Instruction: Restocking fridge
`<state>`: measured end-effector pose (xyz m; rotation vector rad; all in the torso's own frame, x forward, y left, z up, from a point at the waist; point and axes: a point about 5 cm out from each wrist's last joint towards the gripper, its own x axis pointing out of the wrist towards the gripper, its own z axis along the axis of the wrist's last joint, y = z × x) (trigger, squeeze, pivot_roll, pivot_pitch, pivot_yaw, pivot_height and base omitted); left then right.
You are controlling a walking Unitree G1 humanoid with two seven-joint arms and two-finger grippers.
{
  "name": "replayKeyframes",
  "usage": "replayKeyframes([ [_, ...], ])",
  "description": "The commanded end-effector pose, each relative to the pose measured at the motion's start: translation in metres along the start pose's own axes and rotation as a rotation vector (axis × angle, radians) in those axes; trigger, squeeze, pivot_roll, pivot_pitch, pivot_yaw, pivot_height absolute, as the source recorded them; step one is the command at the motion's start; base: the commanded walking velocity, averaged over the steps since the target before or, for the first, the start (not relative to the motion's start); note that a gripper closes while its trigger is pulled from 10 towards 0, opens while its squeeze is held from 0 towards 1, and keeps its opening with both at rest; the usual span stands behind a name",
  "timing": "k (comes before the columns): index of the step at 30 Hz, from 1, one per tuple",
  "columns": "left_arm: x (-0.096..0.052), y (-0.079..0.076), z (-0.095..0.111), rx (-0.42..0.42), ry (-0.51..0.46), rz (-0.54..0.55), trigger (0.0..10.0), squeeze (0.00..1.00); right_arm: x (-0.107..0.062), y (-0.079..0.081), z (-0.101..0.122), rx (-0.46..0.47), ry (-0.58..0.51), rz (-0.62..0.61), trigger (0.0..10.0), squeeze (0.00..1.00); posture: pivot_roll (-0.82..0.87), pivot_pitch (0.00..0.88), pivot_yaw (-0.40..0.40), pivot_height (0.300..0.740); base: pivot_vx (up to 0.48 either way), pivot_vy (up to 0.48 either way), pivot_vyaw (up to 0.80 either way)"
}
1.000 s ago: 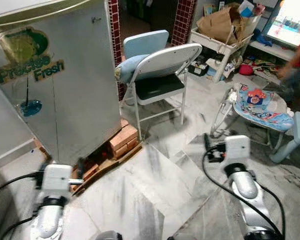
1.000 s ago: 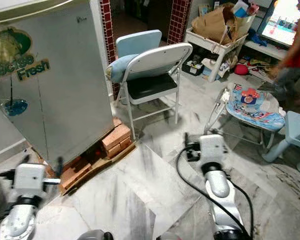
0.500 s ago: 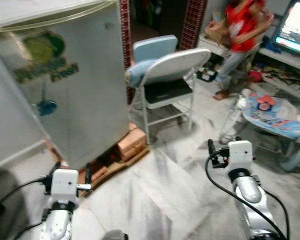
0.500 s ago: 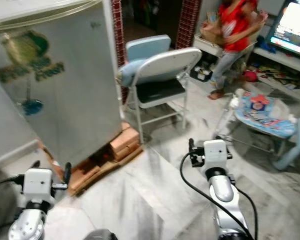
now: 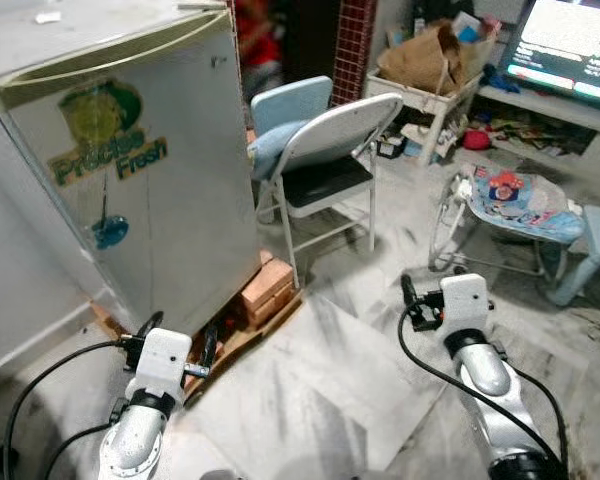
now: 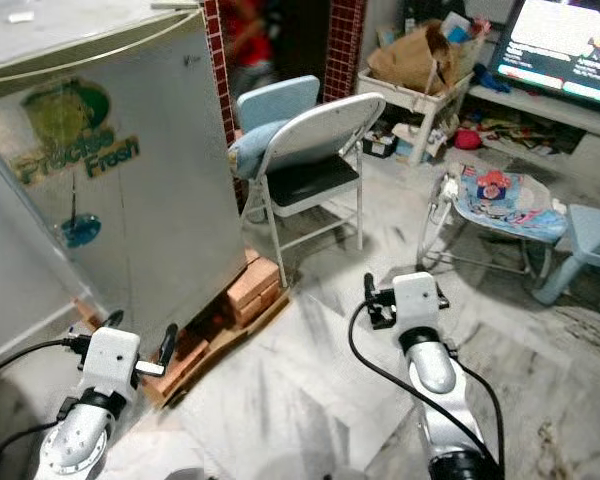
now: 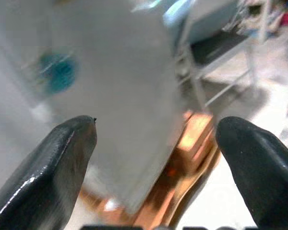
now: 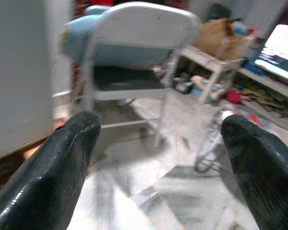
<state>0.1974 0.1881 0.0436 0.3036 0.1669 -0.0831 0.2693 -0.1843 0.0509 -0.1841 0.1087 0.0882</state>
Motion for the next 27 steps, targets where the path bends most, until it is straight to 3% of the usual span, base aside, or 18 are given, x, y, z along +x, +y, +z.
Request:
replayKeyframes([
  [1, 0.003, 0.004, 0.002, -0.011, -0.001, 0.031, 10.0, 0.0, 0.002, 0.002, 0.005, -0.01, -0.028, 0.016, 10.0, 0.0, 0.02, 0.016, -0.005, 0.74, 0.0, 0.48, 0.0],
  [6, 0.008, 0.005, 0.001, -0.083, 0.007, 0.102, 10.0, 0.0, 0.008, -0.004, 0.008, 0.011, -0.031, -0.037, 10.0, 0.0, 0.02, 0.02, -0.01, 0.74, 0.0, 0.48, 0.0],
  [13, 0.018, 0.007, 0.003, -0.173, 0.014, 0.167, 10.0, 0.0, 0.014, -0.005, 0.011, 0.023, -0.038, -0.063, 10.0, 0.0, 0.03, 0.016, -0.012, 0.74, 0.0, 0.48, -0.5],
  [23, 0.019, 0.0, 0.004, -0.208, 0.014, 0.153, 10.0, 0.0, 0.009, -0.001, 0.006, 0.013, -0.029, -0.044, 10.0, 0.0, 0.02, 0.023, -0.006, 0.74, 0.0, 0.48, -0.5],
  [27, 0.022, 0.001, 0.006, -0.209, 0.005, 0.151, 10.0, 0.0, 0.01, -0.001, 0.005, 0.015, -0.026, -0.047, 10.0, 0.0, 0.02, 0.021, -0.006, 0.74, 0.0, 0.48, 0.0],
])
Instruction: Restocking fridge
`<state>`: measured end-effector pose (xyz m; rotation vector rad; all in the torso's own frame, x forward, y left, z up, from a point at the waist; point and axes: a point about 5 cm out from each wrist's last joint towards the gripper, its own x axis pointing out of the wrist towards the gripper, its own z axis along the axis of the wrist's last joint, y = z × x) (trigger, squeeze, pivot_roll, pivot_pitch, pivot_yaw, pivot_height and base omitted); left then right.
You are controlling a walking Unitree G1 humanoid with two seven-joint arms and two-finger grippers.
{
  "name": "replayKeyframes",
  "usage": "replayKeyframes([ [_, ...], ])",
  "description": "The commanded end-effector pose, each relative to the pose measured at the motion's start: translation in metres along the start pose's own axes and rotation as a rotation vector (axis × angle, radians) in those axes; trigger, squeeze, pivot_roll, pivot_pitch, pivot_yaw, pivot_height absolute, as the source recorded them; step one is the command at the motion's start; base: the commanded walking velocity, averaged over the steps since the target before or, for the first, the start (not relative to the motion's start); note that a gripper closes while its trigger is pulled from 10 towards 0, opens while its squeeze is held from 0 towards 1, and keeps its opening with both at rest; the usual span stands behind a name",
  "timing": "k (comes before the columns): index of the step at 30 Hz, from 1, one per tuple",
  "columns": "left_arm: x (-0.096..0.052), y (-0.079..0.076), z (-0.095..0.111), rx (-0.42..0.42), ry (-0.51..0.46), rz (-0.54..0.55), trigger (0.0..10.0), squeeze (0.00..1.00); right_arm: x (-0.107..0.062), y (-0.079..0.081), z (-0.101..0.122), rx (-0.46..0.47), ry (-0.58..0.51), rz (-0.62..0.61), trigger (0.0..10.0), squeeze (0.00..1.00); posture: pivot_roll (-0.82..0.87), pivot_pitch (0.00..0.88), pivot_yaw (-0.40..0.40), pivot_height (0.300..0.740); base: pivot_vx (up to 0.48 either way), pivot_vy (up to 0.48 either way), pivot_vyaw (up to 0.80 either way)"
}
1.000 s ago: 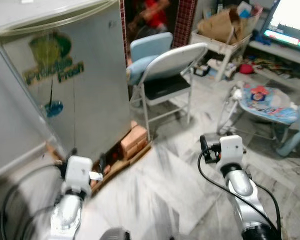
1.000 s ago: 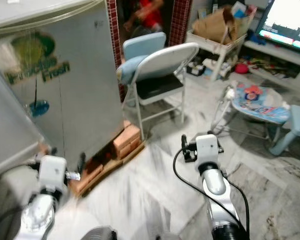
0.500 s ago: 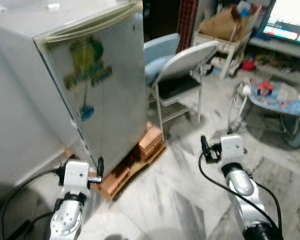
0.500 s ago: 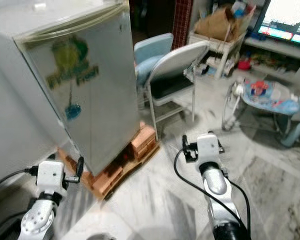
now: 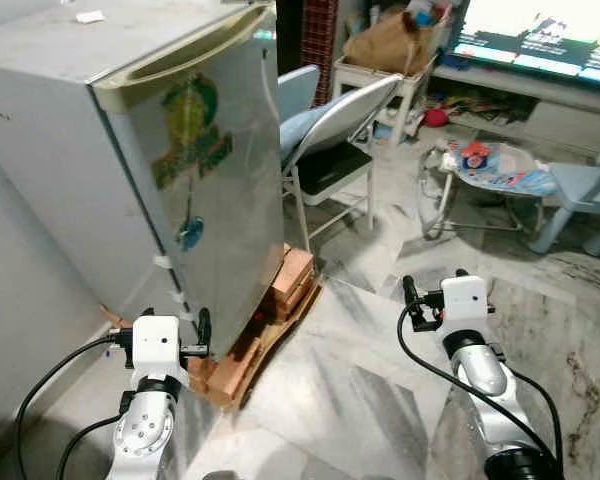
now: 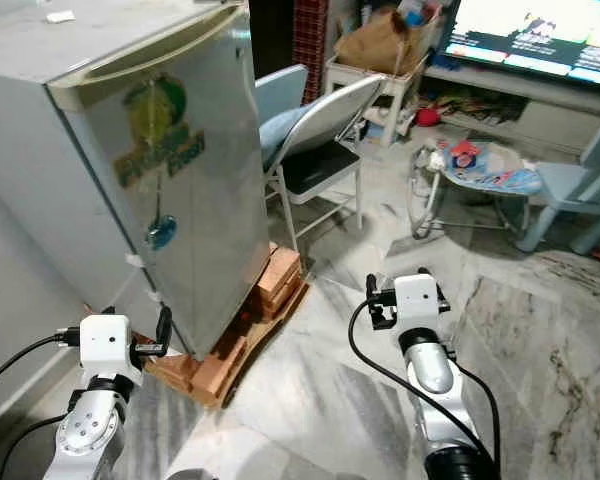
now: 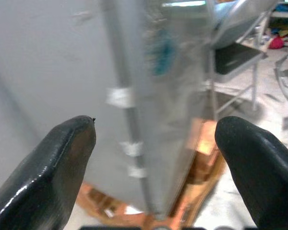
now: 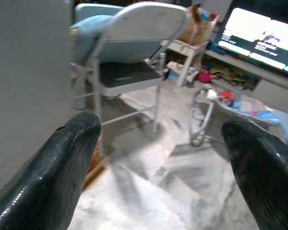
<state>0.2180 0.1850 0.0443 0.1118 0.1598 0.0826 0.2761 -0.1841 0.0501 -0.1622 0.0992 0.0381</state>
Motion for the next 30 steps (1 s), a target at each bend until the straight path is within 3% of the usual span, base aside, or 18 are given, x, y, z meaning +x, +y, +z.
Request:
replayKeyframes([
  [1, 0.002, 0.001, 0.002, 0.0, -0.006, 0.001, 10.0, 0.0, 0.004, 0.0, 0.005, -0.009, -0.018, 0.003, 10.0, 0.0, 0.02, 0.02, -0.005, 0.74, 0.0, 0.48, 0.0],
  [6, 0.002, 0.0, 0.003, 0.006, -0.014, -0.009, 10.0, 0.0, 0.002, 0.002, 0.003, -0.001, -0.012, -0.002, 10.0, 0.0, 0.02, 0.023, -0.003, 0.74, 0.0, 0.384, 0.0],
  [21, 0.006, -0.007, 0.007, -0.007, -0.036, -0.063, 10.0, 0.0, 0.005, 0.006, 0.005, -0.012, -0.015, 0.007, 10.0, 0.0, 0.02, 0.033, -0.005, 0.74, 0.0, 0.0, -0.8],
  [30, 0.007, -0.011, 0.007, -0.015, -0.041, -0.075, 10.0, 0.0, 0.006, 0.006, 0.007, -0.024, -0.025, 0.014, 10.0, 0.0, 0.01, 0.03, -0.005, 0.74, 0.308, 0.0, -0.76],
])
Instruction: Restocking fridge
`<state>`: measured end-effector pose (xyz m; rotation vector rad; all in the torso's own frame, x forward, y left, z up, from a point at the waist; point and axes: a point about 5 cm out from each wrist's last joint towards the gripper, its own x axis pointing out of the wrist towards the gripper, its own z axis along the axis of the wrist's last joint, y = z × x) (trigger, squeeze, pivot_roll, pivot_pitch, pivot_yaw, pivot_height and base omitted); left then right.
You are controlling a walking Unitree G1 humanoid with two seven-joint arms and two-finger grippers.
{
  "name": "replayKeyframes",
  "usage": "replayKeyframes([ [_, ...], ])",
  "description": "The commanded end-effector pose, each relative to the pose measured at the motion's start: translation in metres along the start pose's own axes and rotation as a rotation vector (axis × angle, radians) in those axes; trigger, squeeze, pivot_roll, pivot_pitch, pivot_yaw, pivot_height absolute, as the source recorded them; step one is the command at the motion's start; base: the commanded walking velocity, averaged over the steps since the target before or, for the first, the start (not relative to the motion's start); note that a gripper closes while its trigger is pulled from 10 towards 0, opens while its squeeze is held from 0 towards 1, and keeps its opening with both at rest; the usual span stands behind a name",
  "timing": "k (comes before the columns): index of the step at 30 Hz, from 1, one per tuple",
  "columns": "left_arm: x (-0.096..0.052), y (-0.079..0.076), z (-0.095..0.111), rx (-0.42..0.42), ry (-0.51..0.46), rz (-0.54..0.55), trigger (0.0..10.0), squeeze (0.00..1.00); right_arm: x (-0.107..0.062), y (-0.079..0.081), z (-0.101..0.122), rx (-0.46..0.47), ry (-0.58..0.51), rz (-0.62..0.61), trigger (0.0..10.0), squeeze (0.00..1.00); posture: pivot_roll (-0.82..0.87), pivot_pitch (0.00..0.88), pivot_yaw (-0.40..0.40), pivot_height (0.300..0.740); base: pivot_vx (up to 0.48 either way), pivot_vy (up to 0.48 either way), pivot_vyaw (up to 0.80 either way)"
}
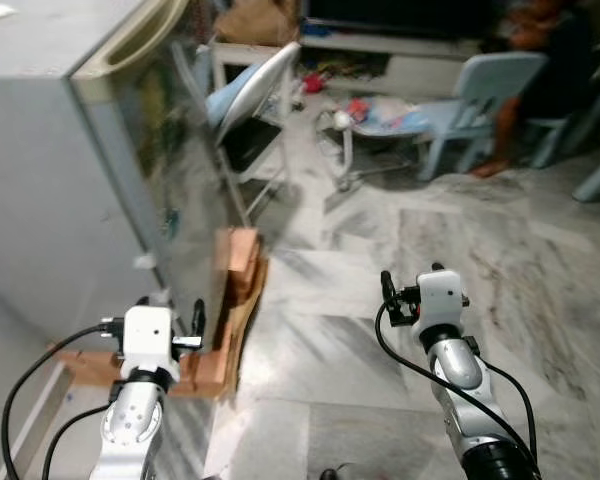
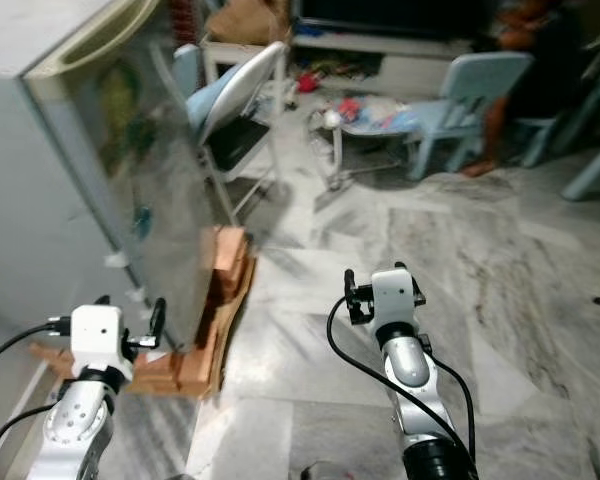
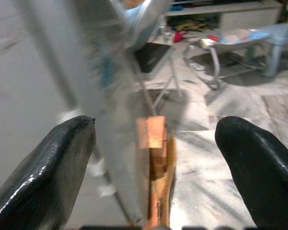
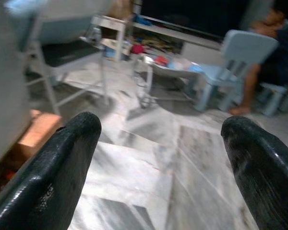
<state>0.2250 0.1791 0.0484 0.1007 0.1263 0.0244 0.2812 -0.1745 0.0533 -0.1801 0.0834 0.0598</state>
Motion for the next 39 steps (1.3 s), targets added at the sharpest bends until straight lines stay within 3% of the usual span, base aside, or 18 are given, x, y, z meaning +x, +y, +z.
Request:
replayKeyframes([
  [1, 0.002, -0.004, 0.001, -0.009, -0.003, -0.016, 10.0, 0.0, 0.001, -0.003, 0.002, -0.005, -0.008, -0.004, 10.0, 0.0, 0.01, 0.03, -0.005, 0.74, 0.3, 0.0, 0.0],
  [10, 0.002, -0.004, -0.002, -0.019, 0.008, -0.012, 10.0, 0.0, 0.001, -0.002, 0.002, -0.011, -0.007, 0.005, 10.0, 0.0, 0.01, 0.031, -0.005, 0.74, 0.28, 0.282, 0.0],
  [21, 0.002, -0.004, -0.004, -0.022, 0.017, -0.008, 10.0, 0.0, 0.001, 0.0, 0.0, -0.018, -0.003, 0.012, 10.0, 0.0, 0.01, 0.026, -0.005, 0.74, 0.0, 0.449, 0.0],
  [32, 0.002, -0.012, -0.001, -0.021, 0.008, -0.065, 10.0, 0.0, 0.001, 0.003, -0.003, -0.025, 0.011, 0.018, 10.0, 0.0, 0.01, 0.025, -0.002, 0.74, 0.0, 0.0, 0.0],
  [39, 0.004, -0.015, -0.002, -0.017, 0.018, -0.116, 10.0, 0.0, 0.003, 0.004, -0.002, -0.023, 0.006, 0.02, 10.0, 0.0, 0.01, 0.032, -0.003, 0.74, 0.0, 0.0, -0.78],
])
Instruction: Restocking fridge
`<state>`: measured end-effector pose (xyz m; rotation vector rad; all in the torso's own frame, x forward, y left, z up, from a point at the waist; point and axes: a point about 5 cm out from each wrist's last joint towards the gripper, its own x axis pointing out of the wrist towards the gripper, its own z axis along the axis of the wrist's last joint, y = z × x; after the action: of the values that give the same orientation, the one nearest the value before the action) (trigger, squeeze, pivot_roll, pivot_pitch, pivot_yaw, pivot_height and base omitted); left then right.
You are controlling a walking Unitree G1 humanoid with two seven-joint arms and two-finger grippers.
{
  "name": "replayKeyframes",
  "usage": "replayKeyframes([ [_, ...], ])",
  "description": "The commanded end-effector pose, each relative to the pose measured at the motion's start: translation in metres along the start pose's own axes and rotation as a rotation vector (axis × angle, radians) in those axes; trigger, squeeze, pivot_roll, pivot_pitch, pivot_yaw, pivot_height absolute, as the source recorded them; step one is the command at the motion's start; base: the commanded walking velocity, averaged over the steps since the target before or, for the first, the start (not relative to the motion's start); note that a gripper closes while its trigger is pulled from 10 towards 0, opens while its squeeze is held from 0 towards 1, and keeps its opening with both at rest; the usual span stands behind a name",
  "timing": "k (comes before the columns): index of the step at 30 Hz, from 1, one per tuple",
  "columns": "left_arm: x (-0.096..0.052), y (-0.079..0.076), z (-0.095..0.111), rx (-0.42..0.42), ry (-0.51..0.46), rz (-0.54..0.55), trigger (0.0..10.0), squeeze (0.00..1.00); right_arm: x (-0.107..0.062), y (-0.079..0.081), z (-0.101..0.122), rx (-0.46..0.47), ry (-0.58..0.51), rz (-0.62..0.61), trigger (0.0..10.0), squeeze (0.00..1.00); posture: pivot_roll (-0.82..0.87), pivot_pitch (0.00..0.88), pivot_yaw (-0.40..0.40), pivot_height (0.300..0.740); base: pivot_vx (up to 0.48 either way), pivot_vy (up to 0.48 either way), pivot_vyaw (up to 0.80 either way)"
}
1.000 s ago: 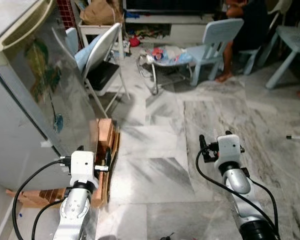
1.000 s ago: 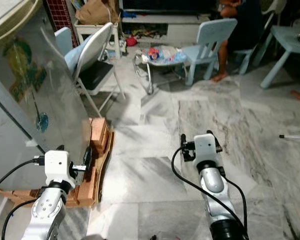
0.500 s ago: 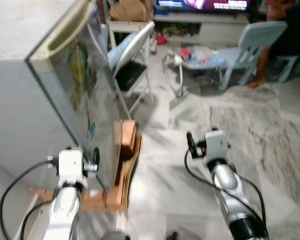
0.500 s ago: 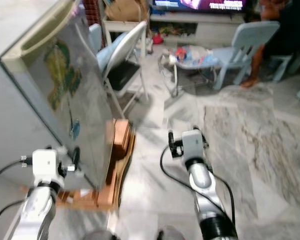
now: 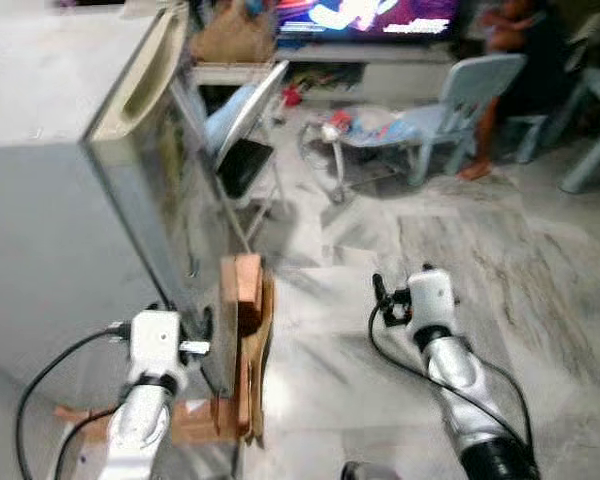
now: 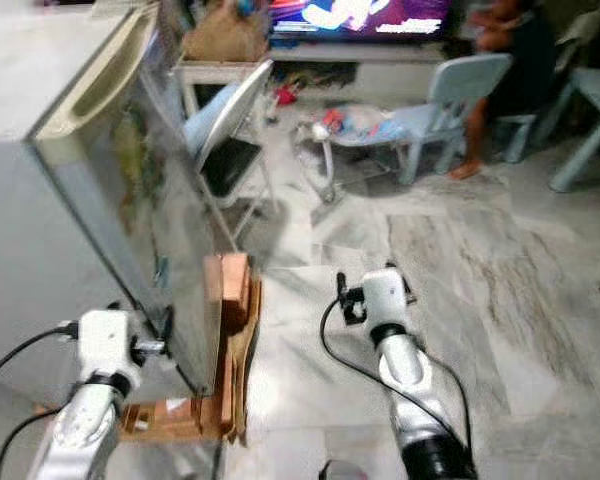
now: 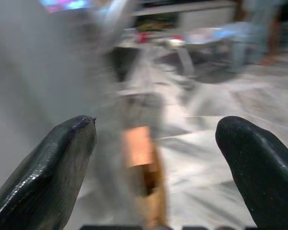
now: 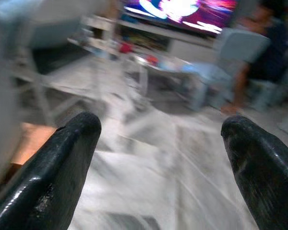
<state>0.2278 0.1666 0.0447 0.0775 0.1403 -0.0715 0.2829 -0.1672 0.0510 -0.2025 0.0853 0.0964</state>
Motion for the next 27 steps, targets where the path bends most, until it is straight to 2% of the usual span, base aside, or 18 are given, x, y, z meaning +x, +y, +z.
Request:
replayKeyframes([
  [1, 0.003, 0.0, 0.0, 0.002, 0.01, -0.019, 10.0, 0.0, 0.001, -0.003, -0.001, 0.001, 0.005, -0.015, 10.0, 0.0, 0.01, 0.032, -0.003, 0.74, 0.0, 0.0, -0.71],
  [6, 0.005, 0.008, 0.0, 0.021, 0.012, 0.011, 10.0, 0.0, 0.0, -0.004, -0.001, 0.0, 0.005, -0.013, 10.0, 0.0, 0.01, 0.033, -0.003, 0.74, 0.0, 0.0, -0.55],
  [12, 0.006, 0.012, 0.0, 0.014, 0.015, 0.033, 10.0, 0.0, -0.001, -0.003, -0.003, -0.004, 0.013, 0.002, 10.0, 0.0, 0.0, 0.035, -0.004, 0.74, 0.0, 0.0, 0.0],
  [15, 0.002, 0.012, -0.006, 0.028, 0.046, 0.041, 10.0, 0.0, -0.002, -0.001, -0.004, -0.003, 0.02, 0.019, 10.0, 0.0, 0.0, 0.035, -0.005, 0.74, 0.0, 0.0, 0.0],
  [17, -0.002, 0.019, -0.019, 0.056, 0.112, 0.098, 10.0, 0.0, -0.002, 0.004, -0.006, -0.001, 0.032, 0.056, 10.0, 0.0, 0.0, 0.034, -0.006, 0.74, 0.0, 0.0, 0.0],
  [22, -0.008, 0.026, -0.029, 0.037, 0.164, 0.122, 10.0, 0.0, -0.003, 0.007, -0.008, 0.005, 0.045, 0.092, 10.0, 0.0, 0.0, 0.032, -0.009, 0.74, 0.0, 0.0, 0.0],
  [27, -0.015, 0.039, -0.038, 0.08, 0.232, 0.181, 10.0, 0.0, -0.004, 0.01, -0.011, 0.009, 0.066, 0.131, 10.0, 0.0, 0.0, 0.031, -0.009, 0.74, 0.0, 0.0, 0.0],
])
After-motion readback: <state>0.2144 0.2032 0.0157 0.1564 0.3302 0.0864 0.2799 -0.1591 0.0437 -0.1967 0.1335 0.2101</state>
